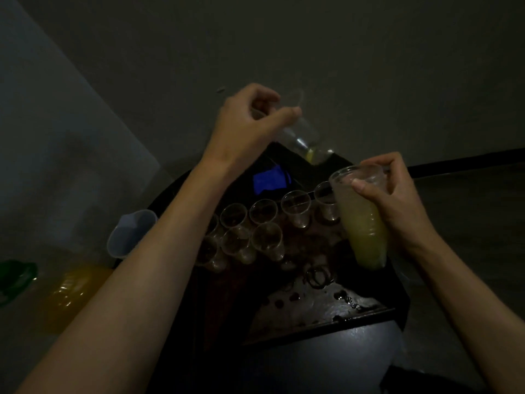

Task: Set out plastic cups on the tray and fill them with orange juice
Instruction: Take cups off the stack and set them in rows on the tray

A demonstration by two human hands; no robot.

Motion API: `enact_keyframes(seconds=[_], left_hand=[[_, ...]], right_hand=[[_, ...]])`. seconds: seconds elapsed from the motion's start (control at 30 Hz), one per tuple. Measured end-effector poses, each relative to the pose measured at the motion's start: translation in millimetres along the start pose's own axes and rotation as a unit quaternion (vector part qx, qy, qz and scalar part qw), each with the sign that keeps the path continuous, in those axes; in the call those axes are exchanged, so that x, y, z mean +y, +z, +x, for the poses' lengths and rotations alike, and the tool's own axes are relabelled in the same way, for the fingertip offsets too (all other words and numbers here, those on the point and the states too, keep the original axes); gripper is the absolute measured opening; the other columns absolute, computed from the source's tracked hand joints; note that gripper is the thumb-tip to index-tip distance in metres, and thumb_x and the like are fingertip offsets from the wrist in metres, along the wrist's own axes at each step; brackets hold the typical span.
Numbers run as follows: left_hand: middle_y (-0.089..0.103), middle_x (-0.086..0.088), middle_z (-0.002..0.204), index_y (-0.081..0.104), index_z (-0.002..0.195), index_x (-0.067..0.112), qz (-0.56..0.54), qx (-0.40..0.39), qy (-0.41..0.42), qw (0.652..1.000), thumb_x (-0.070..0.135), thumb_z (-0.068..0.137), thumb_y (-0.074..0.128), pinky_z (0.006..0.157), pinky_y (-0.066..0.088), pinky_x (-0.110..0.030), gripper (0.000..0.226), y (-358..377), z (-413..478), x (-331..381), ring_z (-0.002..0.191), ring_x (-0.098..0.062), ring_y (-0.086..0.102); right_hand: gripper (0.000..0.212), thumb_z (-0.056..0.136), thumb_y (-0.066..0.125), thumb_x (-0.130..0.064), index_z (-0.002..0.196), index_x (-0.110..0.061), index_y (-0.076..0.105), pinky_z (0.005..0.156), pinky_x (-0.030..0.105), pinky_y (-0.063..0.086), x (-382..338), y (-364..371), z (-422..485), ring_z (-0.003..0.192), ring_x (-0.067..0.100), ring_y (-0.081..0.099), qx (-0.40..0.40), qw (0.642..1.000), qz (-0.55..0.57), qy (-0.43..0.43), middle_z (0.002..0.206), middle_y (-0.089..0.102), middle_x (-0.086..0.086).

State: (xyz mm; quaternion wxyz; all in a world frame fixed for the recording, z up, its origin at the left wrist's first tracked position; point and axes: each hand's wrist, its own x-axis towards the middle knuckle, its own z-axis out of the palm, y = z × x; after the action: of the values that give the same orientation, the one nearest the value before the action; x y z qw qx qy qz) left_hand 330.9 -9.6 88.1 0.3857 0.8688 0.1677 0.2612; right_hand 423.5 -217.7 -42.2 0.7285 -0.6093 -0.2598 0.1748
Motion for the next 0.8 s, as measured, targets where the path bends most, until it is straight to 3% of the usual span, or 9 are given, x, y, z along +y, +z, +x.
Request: enact_keyframes(seconds=[0.13,0.3,0.4,0.53,0.8], left_hand=[[0.066,0.003,0.109,0.063,0.123,0.018,0.048,0.026,0.013,0.998,0.049,0.073,0.078,0.074,0.049,-0.013,0.061,-7.0,-8.4,-16.2,0.093,-0.004,0.062],[0.063,0.007,0.116,0.059,0.127,0.023,0.127,-0.028,0.017,0.991,0.038,0.073,0.085,0.087,0.045,-0.011,0.062,25.8,-42.4,-50.8,0.106,-0.007,0.059],[0.060,0.010,0.110,0.062,0.127,0.019,0.159,-0.045,0.020,0.986,0.036,0.070,0.088,0.092,0.047,-0.023,0.064,46.7,-64.3,-69.7,0.107,-0.013,0.057],[0.062,0.004,0.115,0.062,0.124,0.018,0.185,-0.075,0.020,0.980,0.039,0.070,0.085,0.092,0.046,-0.029,0.062,68.3,-87.8,-90.7,0.106,-0.016,0.053],[0.054,0.005,0.121,0.059,0.128,0.019,0.224,-0.127,0.010,0.966,0.042,0.071,0.084,0.094,0.042,-0.028,0.066,95.4,-113.9,-116.8,0.108,-0.013,0.044]], right_hand=[[0.054,0.076,0.080,-0.036,0.118,-0.022,0.048,0.062,0.016,0.053,-2.7,-3.7,1.5,0.084,-0.004,0.067,0.023,0.999,0.026,0.002,0.114,0.060,0.000],[0.052,0.065,0.076,-0.049,0.108,-0.032,0.051,0.064,0.020,0.054,-5.7,-3.0,1.8,0.088,0.004,0.068,0.032,0.999,0.044,-0.003,0.112,0.062,0.000],[0.052,0.067,0.077,-0.046,0.110,-0.030,0.051,0.064,0.026,0.055,-4.8,-4.5,1.9,0.088,0.007,0.068,0.039,0.998,0.059,-0.001,0.107,0.063,-0.002],[0.069,0.057,0.085,-0.062,0.110,-0.031,0.053,0.069,0.029,0.055,-4.5,-6.5,1.6,0.091,0.012,0.068,0.047,0.997,0.059,0.004,0.106,0.065,-0.004],[0.046,0.076,0.072,-0.035,0.115,-0.025,0.049,0.066,0.025,0.055,-6.3,-5.2,0.2,0.087,0.006,0.069,0.037,0.997,0.068,0.006,0.110,0.062,-0.001]])
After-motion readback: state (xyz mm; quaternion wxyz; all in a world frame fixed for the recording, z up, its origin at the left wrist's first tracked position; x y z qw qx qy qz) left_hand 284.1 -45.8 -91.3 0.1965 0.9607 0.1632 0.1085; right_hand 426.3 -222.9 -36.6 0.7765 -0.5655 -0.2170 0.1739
